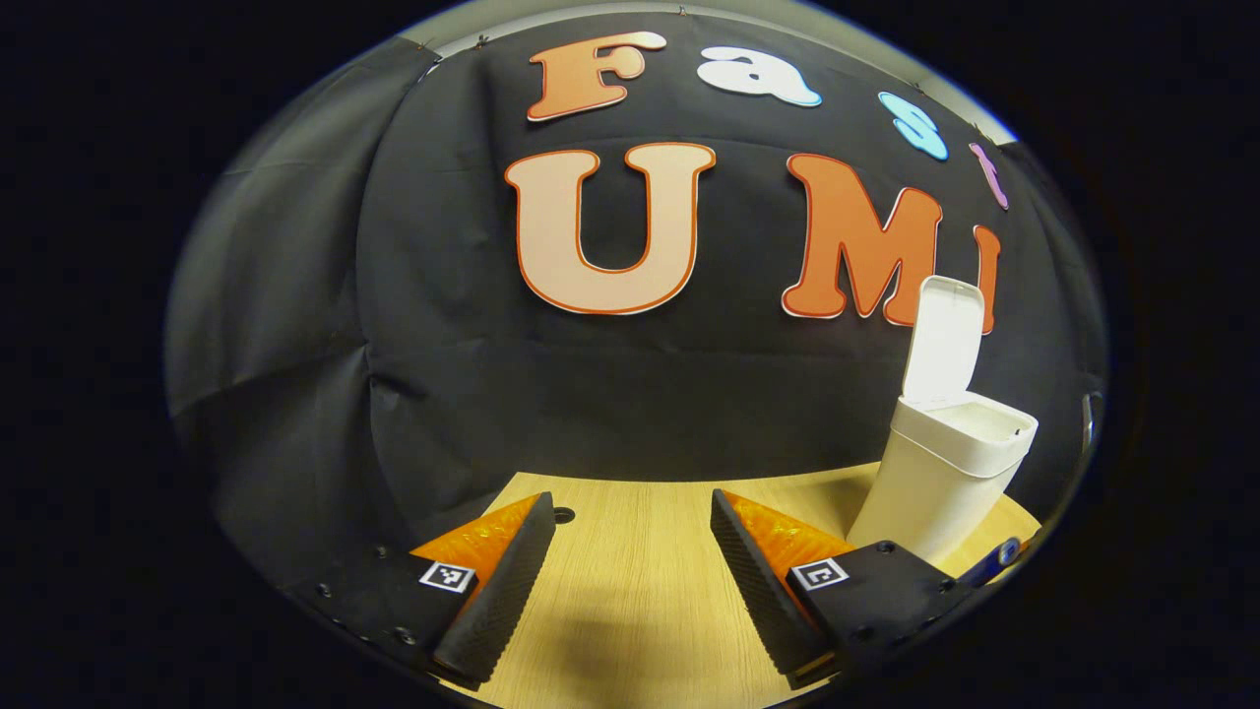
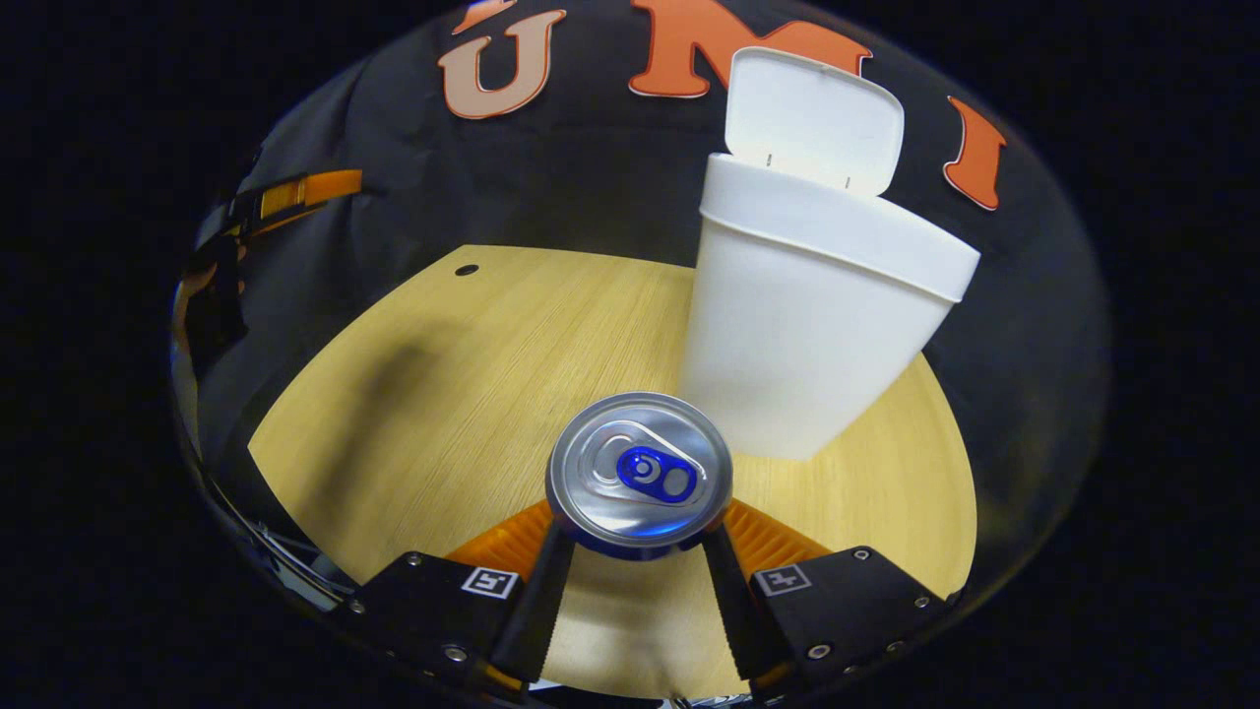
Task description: Press the lid of the desktop garbage bin to open it, pick up the crumpled paper on the desktop and throw it into the bin, then pick up the pop can on the desktop and drop it into the bin, and finally close the garbage bin lid.
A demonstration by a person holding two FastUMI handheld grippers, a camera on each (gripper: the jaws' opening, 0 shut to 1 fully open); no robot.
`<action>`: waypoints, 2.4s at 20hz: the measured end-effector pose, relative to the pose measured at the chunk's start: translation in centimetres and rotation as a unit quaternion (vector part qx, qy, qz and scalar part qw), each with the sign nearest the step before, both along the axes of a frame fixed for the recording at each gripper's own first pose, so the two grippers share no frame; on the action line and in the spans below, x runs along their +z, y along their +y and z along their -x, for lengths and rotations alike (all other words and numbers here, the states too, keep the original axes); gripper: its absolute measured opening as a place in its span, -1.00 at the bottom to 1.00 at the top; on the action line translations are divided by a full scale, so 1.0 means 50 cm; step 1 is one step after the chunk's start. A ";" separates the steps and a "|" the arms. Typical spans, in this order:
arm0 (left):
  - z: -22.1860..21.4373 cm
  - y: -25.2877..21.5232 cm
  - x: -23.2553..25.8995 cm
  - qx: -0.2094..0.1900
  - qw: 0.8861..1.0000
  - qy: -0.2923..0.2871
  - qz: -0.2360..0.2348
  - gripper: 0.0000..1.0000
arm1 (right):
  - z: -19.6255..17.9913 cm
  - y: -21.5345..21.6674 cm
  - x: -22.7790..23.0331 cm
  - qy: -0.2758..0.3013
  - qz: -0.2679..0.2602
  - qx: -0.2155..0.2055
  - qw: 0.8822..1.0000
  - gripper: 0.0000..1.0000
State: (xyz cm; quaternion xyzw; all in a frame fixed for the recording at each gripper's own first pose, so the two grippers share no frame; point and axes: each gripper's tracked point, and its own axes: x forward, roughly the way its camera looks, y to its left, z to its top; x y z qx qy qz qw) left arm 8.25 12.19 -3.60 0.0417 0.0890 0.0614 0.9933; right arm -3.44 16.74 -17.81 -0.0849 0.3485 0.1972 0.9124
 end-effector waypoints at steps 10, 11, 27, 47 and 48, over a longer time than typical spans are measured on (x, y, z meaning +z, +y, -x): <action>-0.004 -0.025 0.006 -0.009 1.000 0.003 0.005 1.00 | 0.005 -0.026 0.131 -0.052 -0.019 -0.009 0.998 0.43; -0.003 -0.025 0.002 -0.010 1.000 0.005 0.006 1.00 | -0.002 -0.034 0.155 -0.058 -0.021 -0.011 0.998 0.43; 0.001 0.012 0.011 0.008 1.000 0.009 -0.010 1.00 | -0.278 -0.109 0.341 -0.158 0.044 -0.042 0.986 0.45; -0.003 0.024 0.010 0.017 1.000 0.016 -0.013 1.00 | -0.362 -0.114 0.337 -0.154 0.028 -0.073 0.985 0.99; -0.007 0.022 0.010 0.016 1.000 0.017 -0.013 1.00 | -0.364 -0.111 0.348 -0.159 0.029 -0.070 0.984 0.99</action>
